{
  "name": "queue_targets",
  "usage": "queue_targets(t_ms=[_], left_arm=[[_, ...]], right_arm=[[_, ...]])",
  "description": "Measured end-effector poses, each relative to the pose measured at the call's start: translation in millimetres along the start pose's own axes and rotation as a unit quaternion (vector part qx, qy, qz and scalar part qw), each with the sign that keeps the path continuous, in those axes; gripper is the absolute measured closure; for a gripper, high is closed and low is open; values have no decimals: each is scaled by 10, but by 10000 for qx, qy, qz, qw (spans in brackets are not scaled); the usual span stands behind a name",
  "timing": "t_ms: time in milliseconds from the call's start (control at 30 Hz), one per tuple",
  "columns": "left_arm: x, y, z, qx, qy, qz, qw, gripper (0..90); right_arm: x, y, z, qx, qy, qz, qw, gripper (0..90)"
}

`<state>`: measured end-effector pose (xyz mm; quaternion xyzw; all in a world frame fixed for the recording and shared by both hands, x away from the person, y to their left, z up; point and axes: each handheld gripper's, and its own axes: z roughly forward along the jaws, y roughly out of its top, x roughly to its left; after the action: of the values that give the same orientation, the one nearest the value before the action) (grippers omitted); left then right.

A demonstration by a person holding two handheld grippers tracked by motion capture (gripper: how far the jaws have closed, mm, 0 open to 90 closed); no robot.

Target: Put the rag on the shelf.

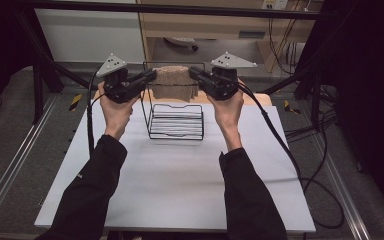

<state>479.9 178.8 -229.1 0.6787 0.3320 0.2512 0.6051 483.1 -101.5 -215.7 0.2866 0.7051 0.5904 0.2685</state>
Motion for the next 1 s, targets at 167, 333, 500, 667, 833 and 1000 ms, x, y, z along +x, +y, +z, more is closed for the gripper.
queue_targets(t_ms=[167, 333, 500, 667, 833, 1000], left_arm=[[-29, -35, -25, 130, -20, 22, 9999, 828], [-63, -88, -53, 268, 3, 70, 9996, 821], [-60, -120, -66, 357, -12, 25, 9994, 810], [-64, -101, -126, 384, -51, -63, 9992, 740], [-99, 15, -225, 280, -49, -144, 9995, 737], [-135, 150, -182, 402, 75, -182, 9990, 812]], right_arm=[[29, -55, -37, 86, 49, -52, 9999, 849], [57, -95, -59, 166, 110, -77, 9998, 848], [76, -133, -66, 241, 147, -116, 9995, 847], [80, -160, -74, 262, 152, -111, 9995, 847], [84, -189, -77, 286, 154, -119, 9994, 847], [87, -221, -80, 326, 183, -98, 9993, 846]])
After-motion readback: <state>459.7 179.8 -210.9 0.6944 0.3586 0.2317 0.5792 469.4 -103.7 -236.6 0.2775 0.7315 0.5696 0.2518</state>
